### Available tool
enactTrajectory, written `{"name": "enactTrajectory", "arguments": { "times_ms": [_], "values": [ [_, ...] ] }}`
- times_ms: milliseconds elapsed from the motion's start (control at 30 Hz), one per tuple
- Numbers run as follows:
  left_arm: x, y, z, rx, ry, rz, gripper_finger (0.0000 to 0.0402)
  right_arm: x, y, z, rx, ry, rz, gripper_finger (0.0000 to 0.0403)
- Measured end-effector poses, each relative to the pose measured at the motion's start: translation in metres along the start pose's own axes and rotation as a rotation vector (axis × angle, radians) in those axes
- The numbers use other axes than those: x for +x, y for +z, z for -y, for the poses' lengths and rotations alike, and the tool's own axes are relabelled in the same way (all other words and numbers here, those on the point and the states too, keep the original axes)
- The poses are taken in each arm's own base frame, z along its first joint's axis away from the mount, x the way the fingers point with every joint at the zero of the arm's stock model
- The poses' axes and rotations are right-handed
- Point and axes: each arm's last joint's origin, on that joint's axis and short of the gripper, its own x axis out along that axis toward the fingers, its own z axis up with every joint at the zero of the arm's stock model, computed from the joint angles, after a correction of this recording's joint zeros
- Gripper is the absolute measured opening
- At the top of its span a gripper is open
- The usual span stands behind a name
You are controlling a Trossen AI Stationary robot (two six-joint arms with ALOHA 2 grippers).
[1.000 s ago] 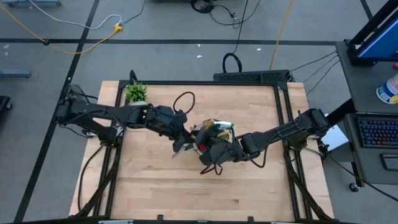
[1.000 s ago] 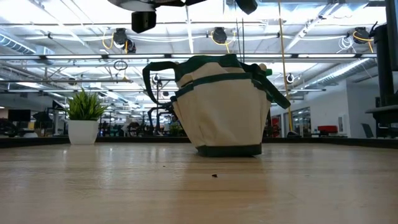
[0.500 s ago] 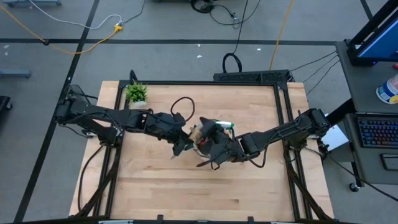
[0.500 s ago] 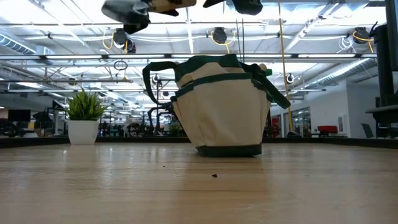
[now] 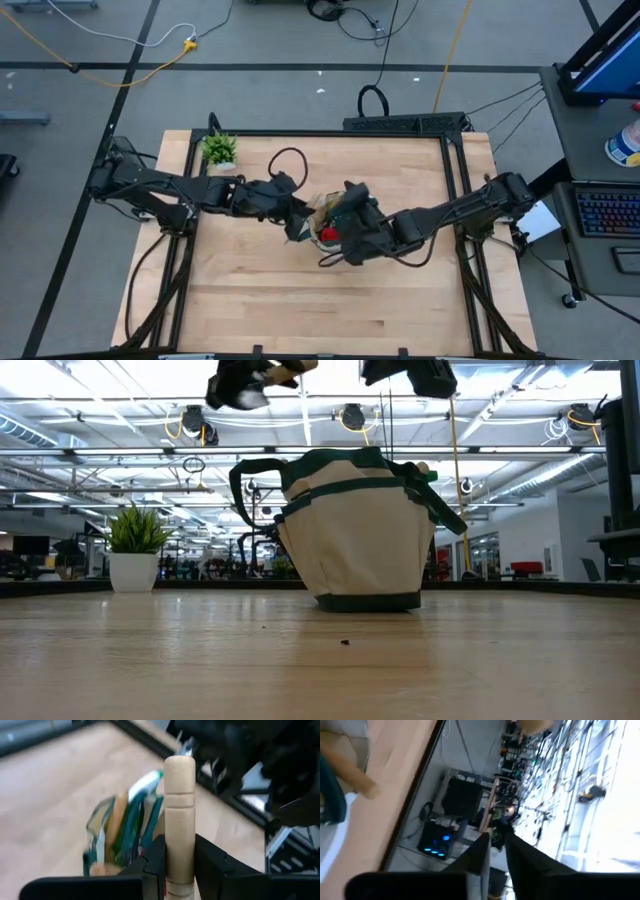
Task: Pick & Place Garden tools in Gardening bag
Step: Put the light brown trowel into the light brown gardening bag
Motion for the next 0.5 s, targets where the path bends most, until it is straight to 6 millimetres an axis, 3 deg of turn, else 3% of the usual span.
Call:
{"name": "enactTrajectory", "arguments": {
  "times_ms": [167,500],
  "values": [
    [0.000,0.011,0.005,0.059,-0.011,0.138,0.0070,-0.006,-0.020,0.003,0.122,0.059,0.008,0.0004],
    [0.011,0.026,0.008,0.200,-0.003,0.309,0.0070,-0.024,-0.068,0.023,0.547,0.348,0.119,0.0001]
  ]
}}
